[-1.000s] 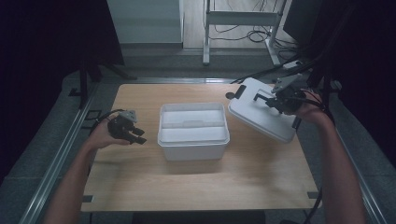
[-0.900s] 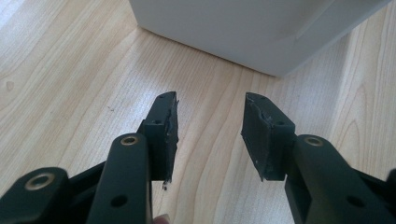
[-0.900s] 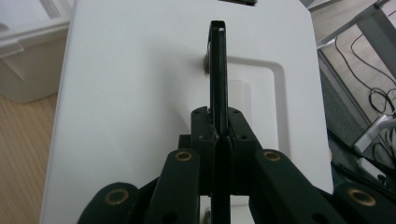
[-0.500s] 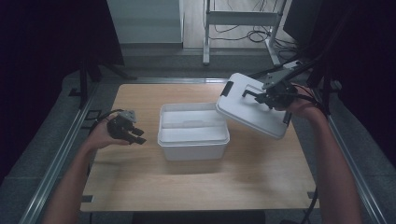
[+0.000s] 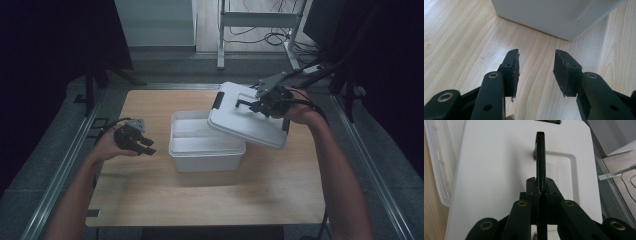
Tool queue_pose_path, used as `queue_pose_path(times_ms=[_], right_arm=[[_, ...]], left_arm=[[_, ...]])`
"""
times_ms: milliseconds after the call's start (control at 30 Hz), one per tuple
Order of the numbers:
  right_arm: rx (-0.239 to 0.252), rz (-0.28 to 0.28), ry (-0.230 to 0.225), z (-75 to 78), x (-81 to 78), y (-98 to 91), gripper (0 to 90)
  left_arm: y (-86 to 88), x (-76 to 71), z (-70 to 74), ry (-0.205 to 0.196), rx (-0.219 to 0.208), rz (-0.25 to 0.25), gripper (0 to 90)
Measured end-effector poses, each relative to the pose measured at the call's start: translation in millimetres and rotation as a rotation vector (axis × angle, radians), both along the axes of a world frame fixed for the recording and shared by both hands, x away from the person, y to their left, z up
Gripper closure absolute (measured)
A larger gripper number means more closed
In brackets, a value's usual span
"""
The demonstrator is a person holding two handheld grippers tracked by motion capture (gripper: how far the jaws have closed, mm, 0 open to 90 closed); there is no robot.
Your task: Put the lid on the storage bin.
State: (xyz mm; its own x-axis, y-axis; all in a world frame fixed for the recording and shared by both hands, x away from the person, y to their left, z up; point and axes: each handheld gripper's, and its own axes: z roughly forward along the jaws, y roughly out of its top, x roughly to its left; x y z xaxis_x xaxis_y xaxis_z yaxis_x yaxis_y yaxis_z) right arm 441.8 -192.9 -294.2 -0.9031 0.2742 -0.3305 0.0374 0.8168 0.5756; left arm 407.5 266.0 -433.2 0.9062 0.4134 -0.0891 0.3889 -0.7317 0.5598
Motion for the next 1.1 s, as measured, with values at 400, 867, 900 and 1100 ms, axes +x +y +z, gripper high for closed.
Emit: queue_pose_path(times_ms=[400, 867, 900, 1100], right_arm=[[-0.012, 0.127, 0.012, -3.2, -0.2, 53.0, 83.5], [-0.036, 0.268, 0.053, -6.7, 1.7, 94.3, 83.4], [-0.036, 0.274, 0.053, -7.4, 2.0, 97.3, 83.4], [-0.058, 0.315, 0.075, -15.6, 4.7, 114.2, 83.4]], left_arm=[[3.7, -2.9, -1.5, 0.002, -0.005, 0.005, 56.1], [5.8, -3.3, -5.5, 0.009, -0.001, 0.006, 56.1], [5.6, -3.3, -5.9, 0.011, -0.001, 0.007, 56.1], [4.9, -2.8, -7.6, 0.013, -0.006, 0.007, 56.2]])
